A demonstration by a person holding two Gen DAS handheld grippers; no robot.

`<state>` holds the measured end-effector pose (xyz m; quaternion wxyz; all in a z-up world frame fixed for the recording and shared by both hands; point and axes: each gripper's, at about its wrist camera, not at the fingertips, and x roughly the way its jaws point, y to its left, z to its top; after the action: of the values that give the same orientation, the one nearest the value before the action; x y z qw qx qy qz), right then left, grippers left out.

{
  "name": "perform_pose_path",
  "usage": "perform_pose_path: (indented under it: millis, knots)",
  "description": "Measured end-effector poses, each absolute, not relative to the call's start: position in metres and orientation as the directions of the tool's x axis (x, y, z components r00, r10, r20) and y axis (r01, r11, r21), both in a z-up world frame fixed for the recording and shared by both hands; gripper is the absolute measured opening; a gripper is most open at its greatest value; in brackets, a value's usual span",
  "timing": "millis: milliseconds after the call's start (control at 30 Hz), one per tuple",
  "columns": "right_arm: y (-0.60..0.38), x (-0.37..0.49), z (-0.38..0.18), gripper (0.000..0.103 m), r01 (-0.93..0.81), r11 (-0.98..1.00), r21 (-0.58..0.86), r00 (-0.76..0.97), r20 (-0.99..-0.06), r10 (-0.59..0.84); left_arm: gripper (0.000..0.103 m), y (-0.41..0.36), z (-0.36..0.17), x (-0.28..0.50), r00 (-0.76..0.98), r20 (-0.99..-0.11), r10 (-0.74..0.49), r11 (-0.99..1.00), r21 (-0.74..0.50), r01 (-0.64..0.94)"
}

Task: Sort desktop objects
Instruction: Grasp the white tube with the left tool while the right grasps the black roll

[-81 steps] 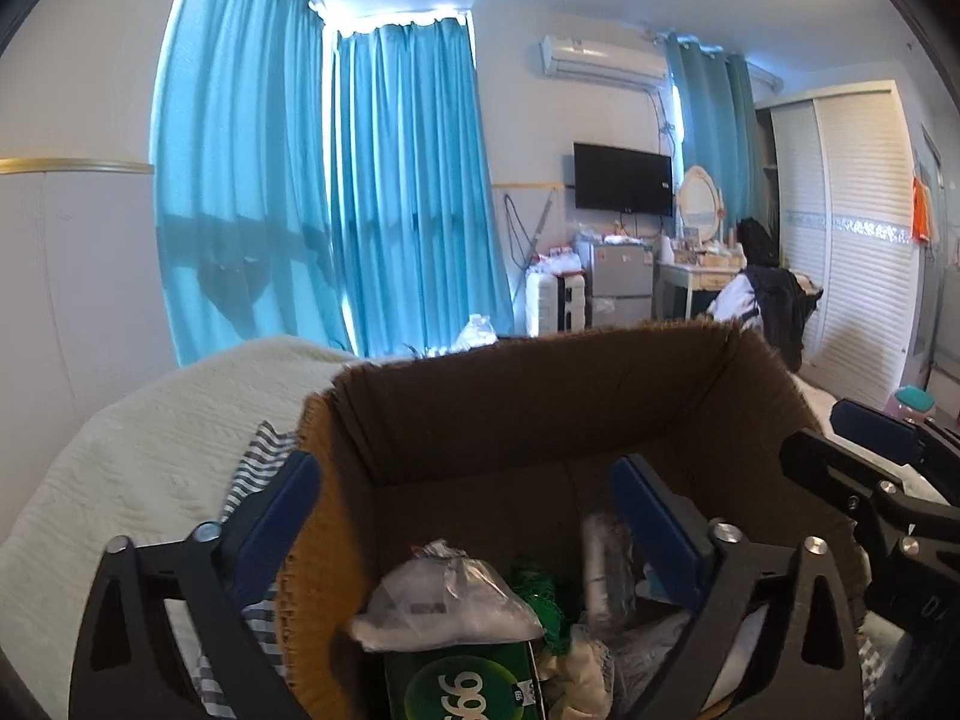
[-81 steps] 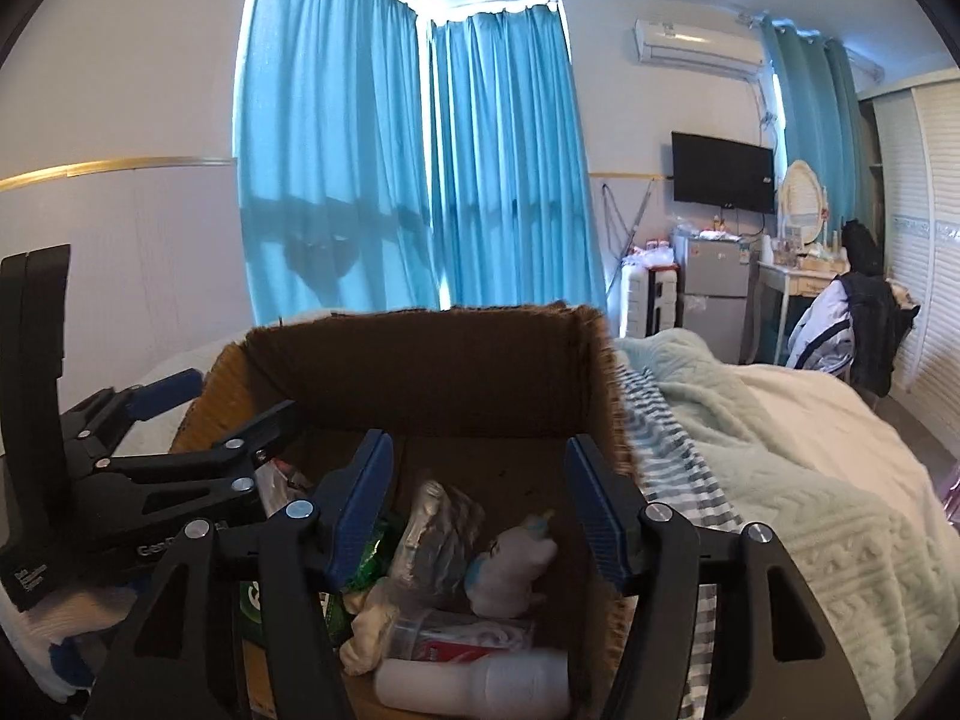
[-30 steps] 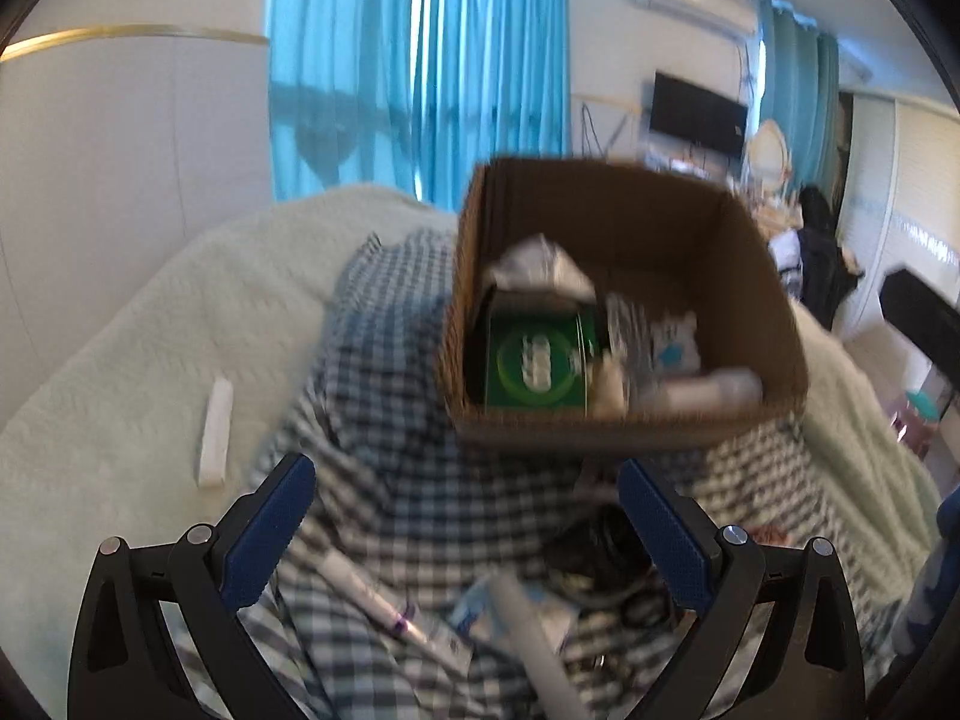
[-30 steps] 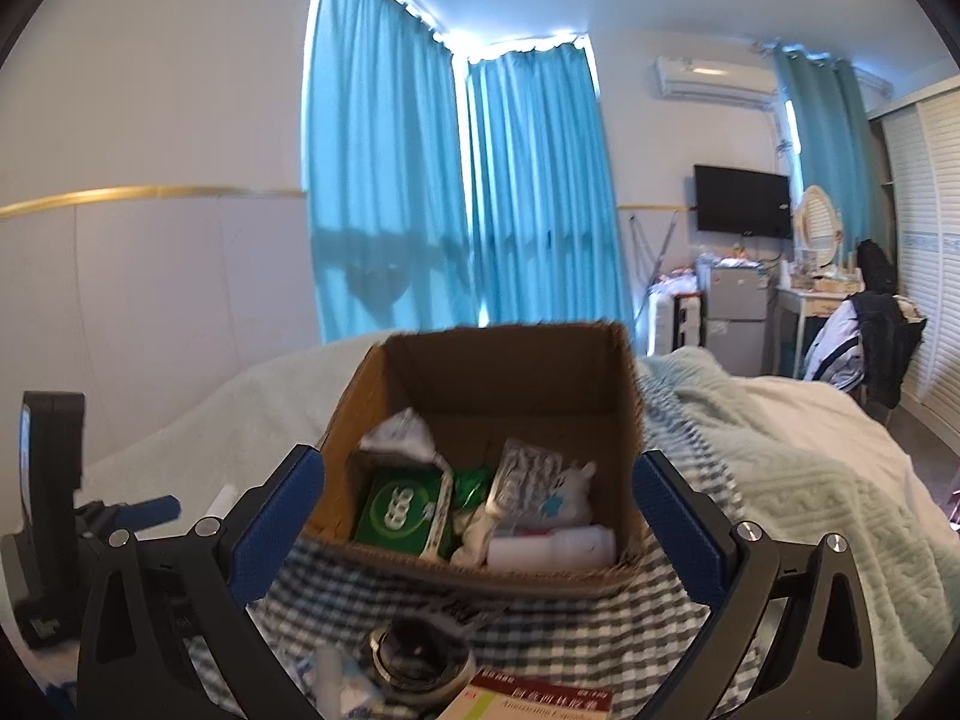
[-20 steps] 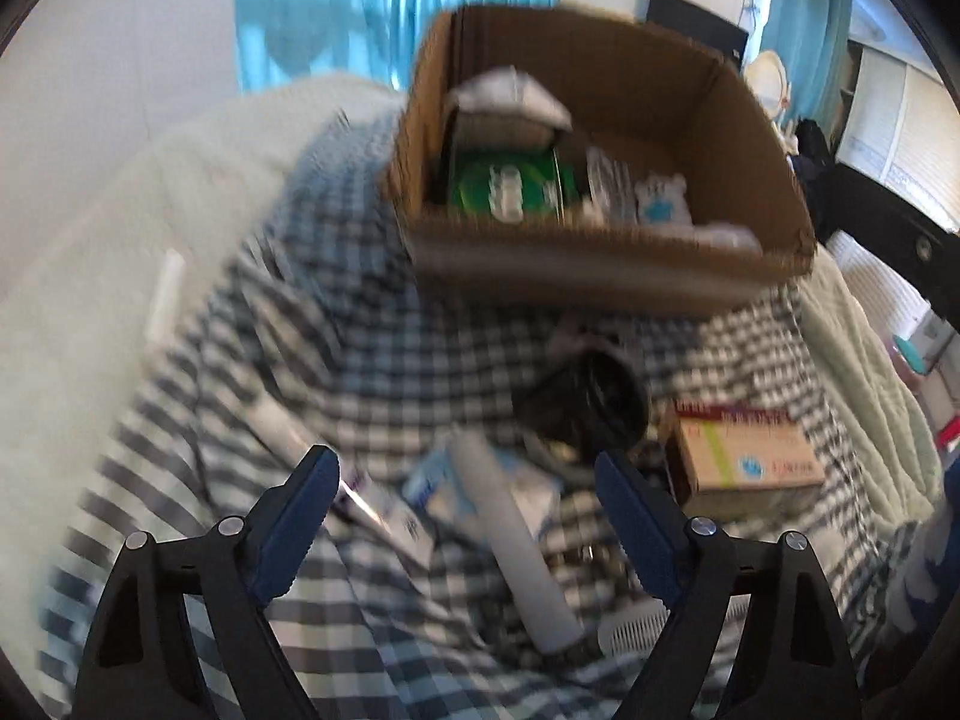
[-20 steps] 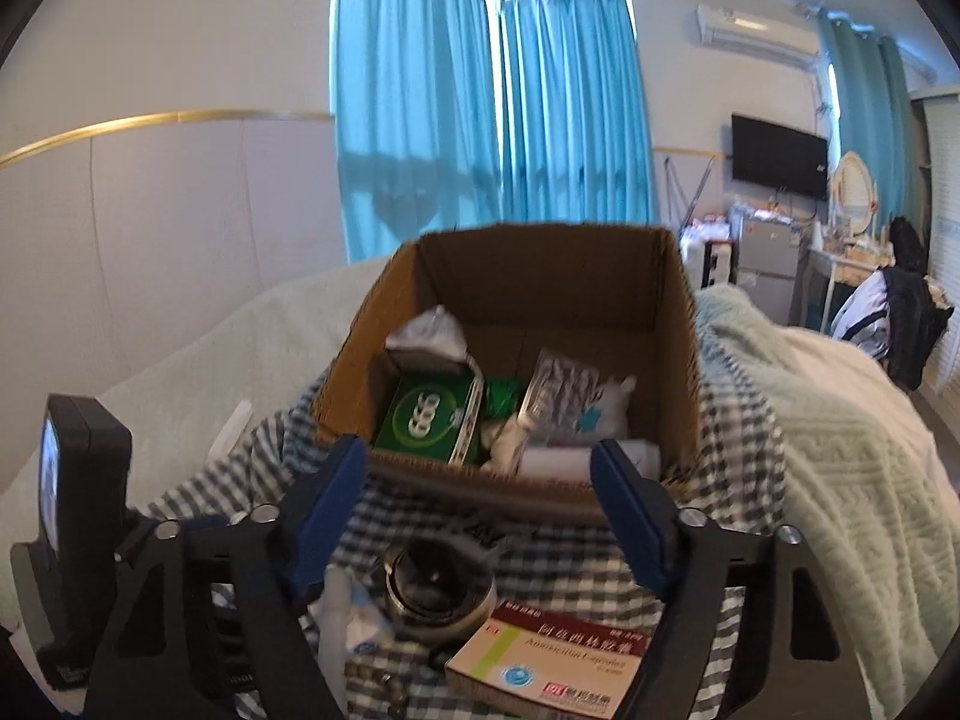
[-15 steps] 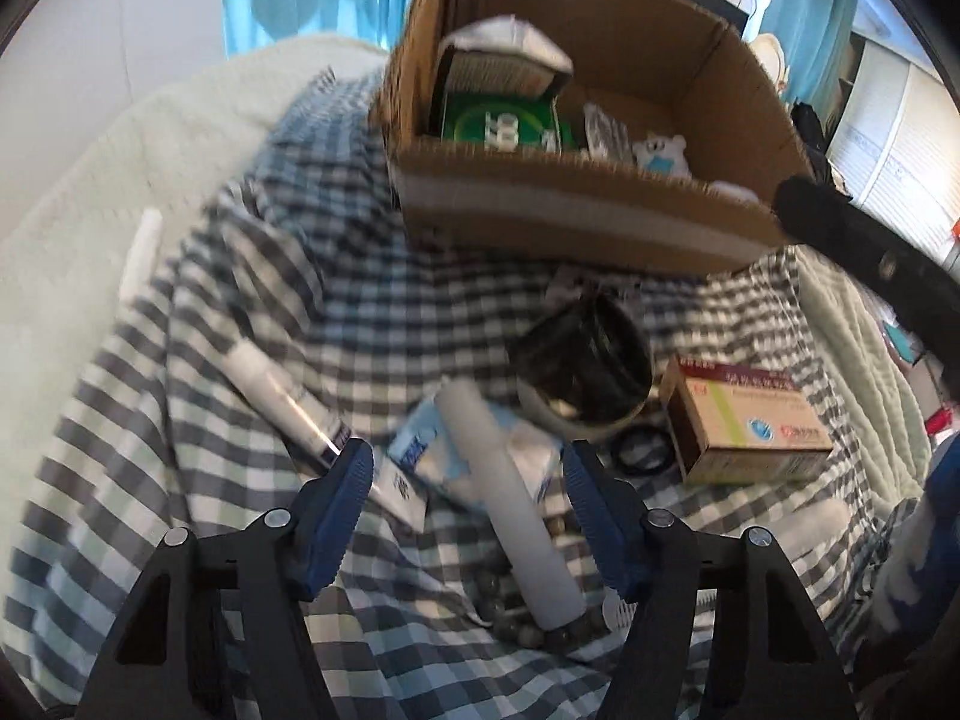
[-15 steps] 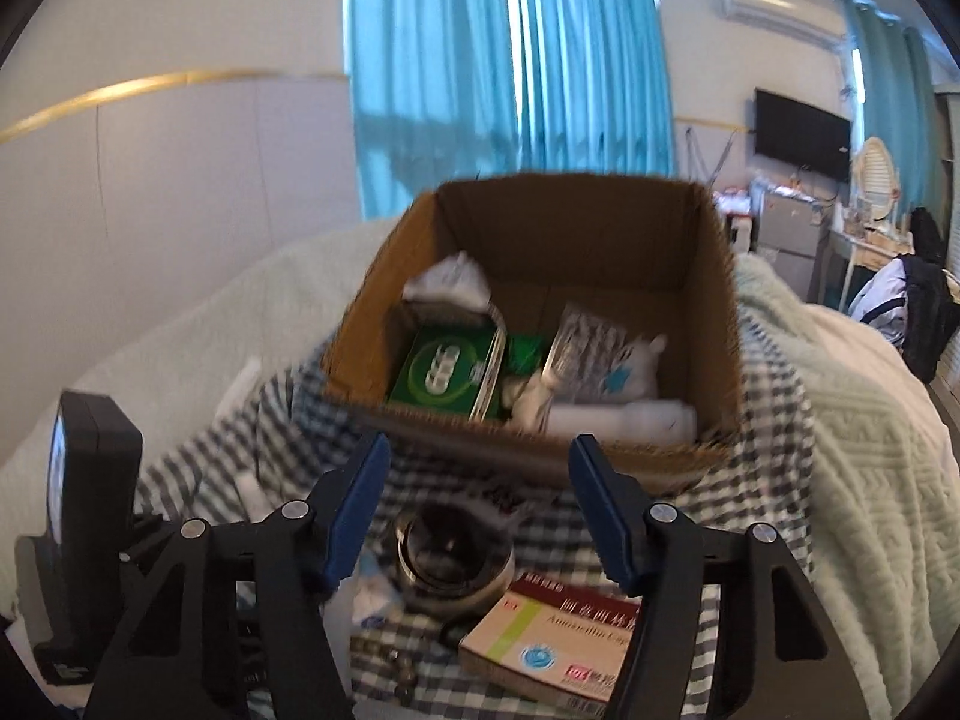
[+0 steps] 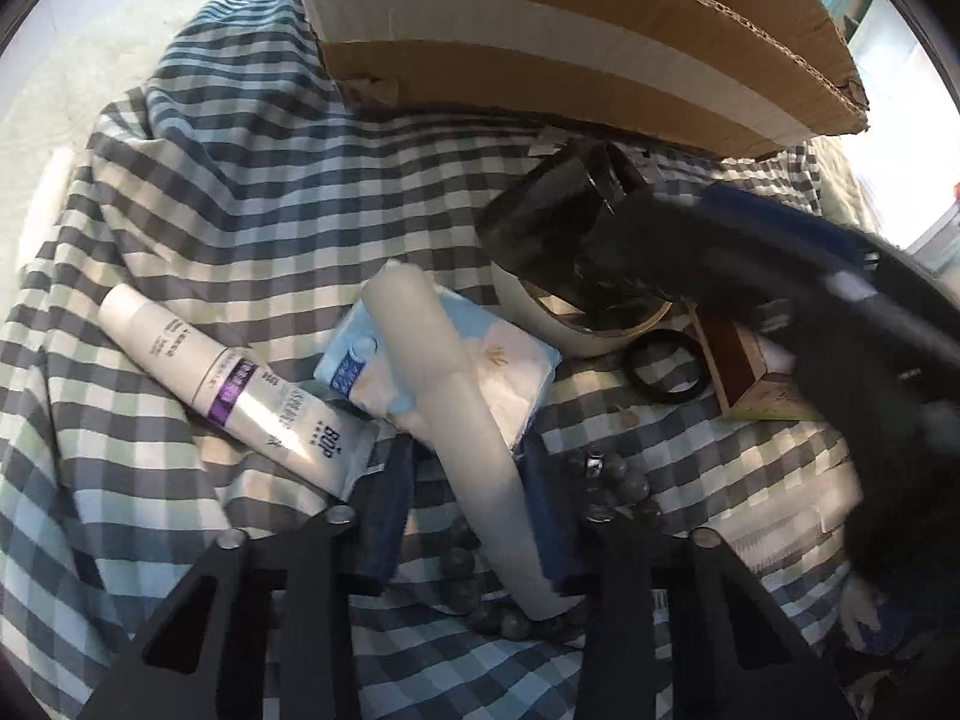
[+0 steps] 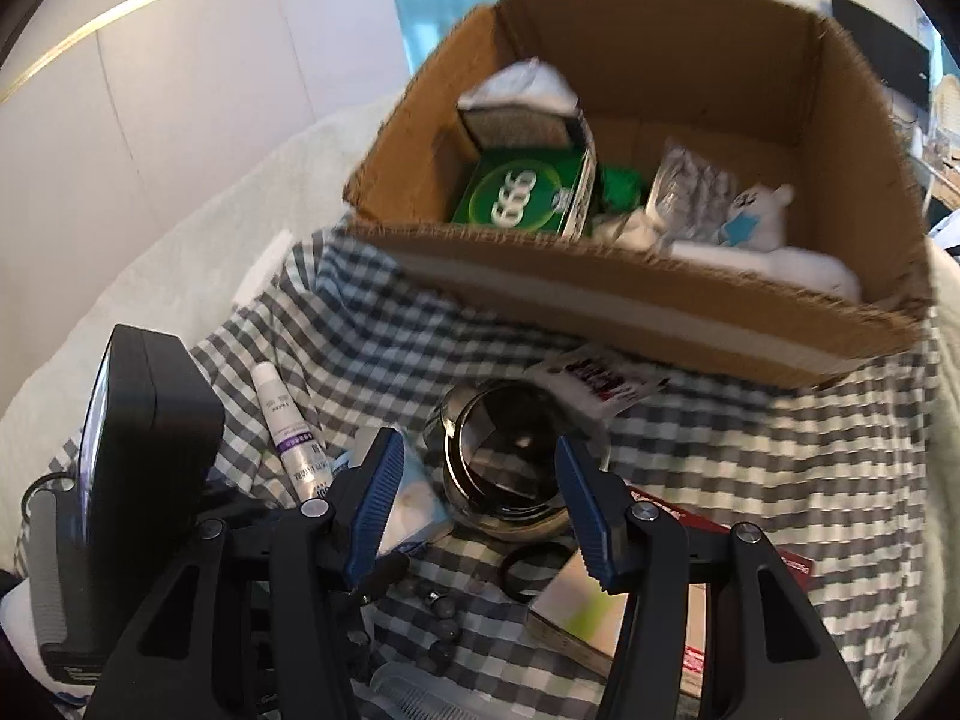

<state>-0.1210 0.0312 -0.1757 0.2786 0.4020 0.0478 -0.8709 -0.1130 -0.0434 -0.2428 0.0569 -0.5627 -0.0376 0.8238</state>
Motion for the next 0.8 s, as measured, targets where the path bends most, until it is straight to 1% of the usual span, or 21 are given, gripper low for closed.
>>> perform_pose_path:
  millis: [133,167,200,233,267,300,367,533,800]
  knots:
    - [0.021,-0.130,-0.192,0.051,0.546,-0.823,0.156,-0.461,-0.765,-0.451,0.024,-0.045,-0.240,-0.108,-0.385,-0.911,0.148,-0.989,-0.139,-0.050]
    - [0.020,-0.131,-0.195,0.045,0.548,-0.823,0.151,-0.456,-0.771,-0.445,0.022,-0.046,-0.237,-0.106,-0.399,-0.905,0.150,-0.989,-0.143,-0.047]
    - [0.017,-0.132,-0.198,0.030,0.551,-0.821,0.149,-0.446,-0.778,-0.442,0.022,-0.047,-0.235,-0.105,-0.409,-0.900,0.152,-0.988,-0.146,-0.045]
    - [0.015,-0.132,-0.199,0.020,0.556,-0.817,0.151,-0.437,-0.783,-0.442,0.021,-0.048,-0.235,-0.104,-0.415,-0.896,0.156,-0.987,-0.152,-0.043]
    - [0.014,-0.132,-0.200,0.012,0.561,-0.815,0.146,-0.434,-0.787,-0.439,0.020,-0.049,-0.234,-0.103,-0.419,-0.894,0.160,-0.987,-0.157,-0.042]
    - [0.012,-0.132,-0.200,0.010,0.566,-0.812,0.140,-0.434,-0.787,-0.438,0.019,-0.049,-0.233,-0.103,-0.424,-0.890,0.165,-0.986,-0.162,-0.043]
    - [0.013,-0.129,-0.197,0.007,0.566,-0.814,0.131,-0.448,-0.780,-0.437,0.018,-0.051,-0.229,-0.103,-0.438,-0.883,0.168,-0.985,-0.166,-0.044]
    - [0.028,-0.124,-0.182,0.007,0.533,-0.832,0.154,-0.499,-0.737,-0.456,0.013,-0.055,-0.211,-0.104,-0.489,-0.853,0.181,-0.983,-0.179,-0.051]
    - [0.047,-0.103,-0.148,0.007,0.500,-0.854,0.145,-0.603,-0.649,-0.464,0.012,-0.046,-0.188,-0.089,-0.592,-0.783,0.193,-0.981,-0.167,-0.099]
